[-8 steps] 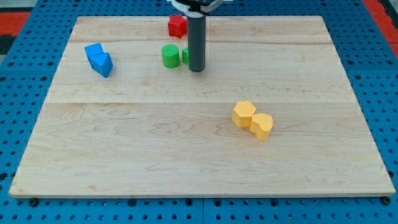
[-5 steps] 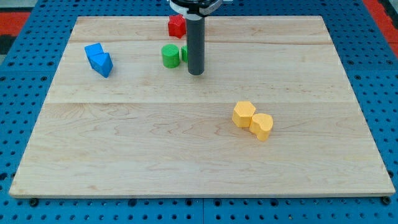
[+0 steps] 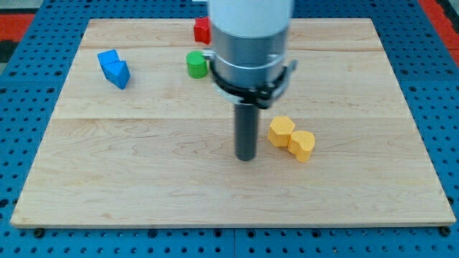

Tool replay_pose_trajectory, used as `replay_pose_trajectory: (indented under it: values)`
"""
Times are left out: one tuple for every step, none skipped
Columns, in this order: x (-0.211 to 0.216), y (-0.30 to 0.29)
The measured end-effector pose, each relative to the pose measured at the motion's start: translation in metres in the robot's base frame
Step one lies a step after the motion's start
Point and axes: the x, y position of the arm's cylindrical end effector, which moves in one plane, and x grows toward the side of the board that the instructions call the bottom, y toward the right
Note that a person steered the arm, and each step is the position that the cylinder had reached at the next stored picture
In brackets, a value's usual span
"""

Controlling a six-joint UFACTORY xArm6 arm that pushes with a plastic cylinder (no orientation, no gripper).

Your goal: Move the yellow hexagon closer to the green star

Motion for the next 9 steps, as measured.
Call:
replay_pose_trajectory:
  values:
    - [0.007,0.031]
    - [0.015,0.091]
    - [0.011,0.102]
    - [0.0,0.092]
    - [-0.004,0.049]
    - [-0.024,0.056]
    - [-0.051,0.058]
    - [-0.088,0.007]
    - [-0.111,-0.027]
